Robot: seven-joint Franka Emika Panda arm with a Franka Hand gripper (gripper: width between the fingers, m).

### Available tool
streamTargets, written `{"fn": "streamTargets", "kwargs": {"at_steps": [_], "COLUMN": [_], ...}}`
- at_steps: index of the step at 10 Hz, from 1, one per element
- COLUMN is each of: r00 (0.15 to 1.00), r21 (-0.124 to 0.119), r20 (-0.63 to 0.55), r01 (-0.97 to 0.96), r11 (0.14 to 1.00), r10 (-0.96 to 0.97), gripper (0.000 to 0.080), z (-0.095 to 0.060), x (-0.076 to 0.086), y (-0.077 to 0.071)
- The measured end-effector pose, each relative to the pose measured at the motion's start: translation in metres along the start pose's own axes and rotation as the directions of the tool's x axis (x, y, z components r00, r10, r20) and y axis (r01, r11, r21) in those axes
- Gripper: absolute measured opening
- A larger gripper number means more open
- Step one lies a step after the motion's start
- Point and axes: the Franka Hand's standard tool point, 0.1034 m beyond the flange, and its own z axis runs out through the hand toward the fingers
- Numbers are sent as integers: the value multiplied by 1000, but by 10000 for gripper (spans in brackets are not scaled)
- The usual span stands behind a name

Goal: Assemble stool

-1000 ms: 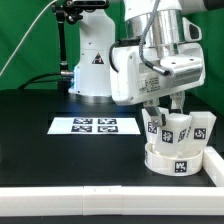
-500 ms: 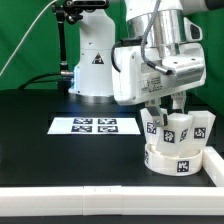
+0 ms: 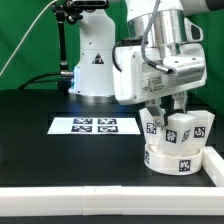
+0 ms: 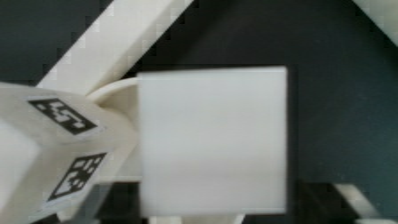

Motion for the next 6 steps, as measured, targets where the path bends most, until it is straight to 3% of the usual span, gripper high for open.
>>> {"fn": "streamTargets", "kwargs": {"at_steps": [1,2,4,6], "r00": [1000,998,994,968], "r21": [-1,-7,-10,-6], "r20": [0,9,35,28], "r01": [18,69,108,252], "r11": [1000,998,994,968], "r10": [-18,-69,-107,-251], "gripper": [520,609,643,648], "z": [-1,-5,-18,-15], "x": [-1,-5,-13,-10], "y": [0,1,1,1]}}
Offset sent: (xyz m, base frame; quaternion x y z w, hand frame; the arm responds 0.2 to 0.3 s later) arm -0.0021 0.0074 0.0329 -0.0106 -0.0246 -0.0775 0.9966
